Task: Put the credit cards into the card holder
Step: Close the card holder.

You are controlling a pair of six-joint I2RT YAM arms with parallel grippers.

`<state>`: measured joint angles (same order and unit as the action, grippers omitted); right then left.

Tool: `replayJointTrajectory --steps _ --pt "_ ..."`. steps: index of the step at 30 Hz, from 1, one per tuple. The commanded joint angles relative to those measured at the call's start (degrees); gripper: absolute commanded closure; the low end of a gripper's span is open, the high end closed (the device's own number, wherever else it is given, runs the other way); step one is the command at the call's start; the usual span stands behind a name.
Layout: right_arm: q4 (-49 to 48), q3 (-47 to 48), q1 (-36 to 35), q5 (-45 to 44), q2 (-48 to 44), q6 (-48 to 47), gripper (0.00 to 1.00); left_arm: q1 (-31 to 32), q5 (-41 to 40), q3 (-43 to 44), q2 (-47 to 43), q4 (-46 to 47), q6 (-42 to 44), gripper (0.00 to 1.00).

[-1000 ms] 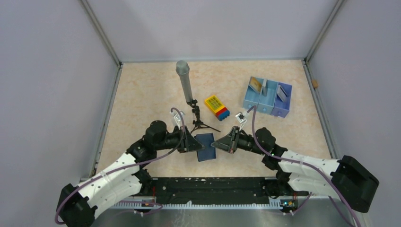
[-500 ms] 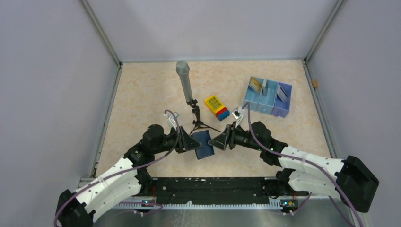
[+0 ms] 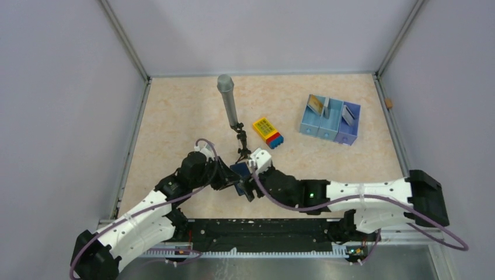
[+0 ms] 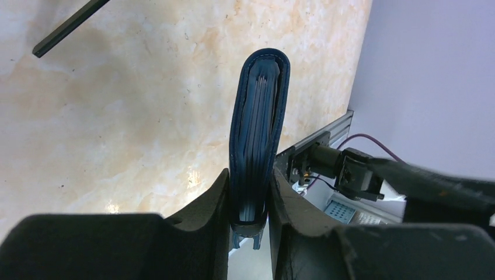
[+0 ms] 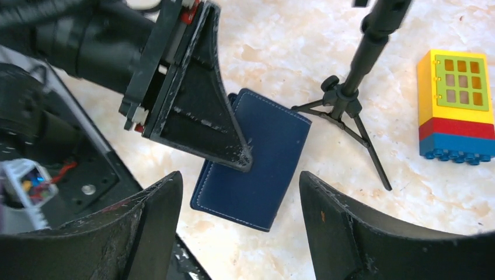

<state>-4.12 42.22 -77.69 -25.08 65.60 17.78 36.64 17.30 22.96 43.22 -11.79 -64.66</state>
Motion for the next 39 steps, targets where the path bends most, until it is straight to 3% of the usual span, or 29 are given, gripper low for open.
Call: replayJointTrajectory --steps 1,11,16,20,24,26,29,30,32,39 --pt "2.04 6.41 -6.66 -16.45 9.5 -6.57 0.28 -0.88 -0.22 4.02 -0.51 -0.26 -2.28 1.0" --pt "2.71 14.75 -12.3 -28.99 25.0 -6.76 0.29 -1.53 0.56 4.0 -1.24 -1.58 -4.1 1.0" --pt "3.94 17.69 -13.8 -35.31 30.74 -9.5 0.38 -2.0 0.47 4.15 -2.28 -1.66 -4.66 1.0" --pt "6.67 20.16 -14.41 -39.31 34.58 -9.62 0.56 -2.25 -0.23 4.37 -3.05 -2.15 -5.03 1.0" --pt "14.22 21.79 -14.34 -44.86 35.08 -3.7 0.87 -2.79 -1.81 4.59 -4.83 -2.53 -4.81 1.0" --pt "18.09 21.28 -13.8 -46.76 33.6 1.9 1.0 -3.12 -2.88 4.79 -6.0 -2.02 -4.08 0.89" --pt "20.24 17.16 -11.03 -43.15 27.08 12.01 1.0 -4.35 -4.22 6.43 -8.09 -3.29 -0.53 0.72" --pt "18.1 13.77 -10.06 -41.19 23.99 12.84 1.0 -4.81 -4.94 7.36 -8.75 -4.42 1.1 0.65" --pt "11.4 8.14 -7.82 -36.62 17.29 12.86 1.0 -5.22 -6.46 9.36 -9.21 -7.42 4.26 0.4" --pt "-4.15 -4.27 0.92 -23.9 -0.72 13.4 1.0 -5.63 -10.81 13.79 -10.41 -13.79 10.89 0.07"
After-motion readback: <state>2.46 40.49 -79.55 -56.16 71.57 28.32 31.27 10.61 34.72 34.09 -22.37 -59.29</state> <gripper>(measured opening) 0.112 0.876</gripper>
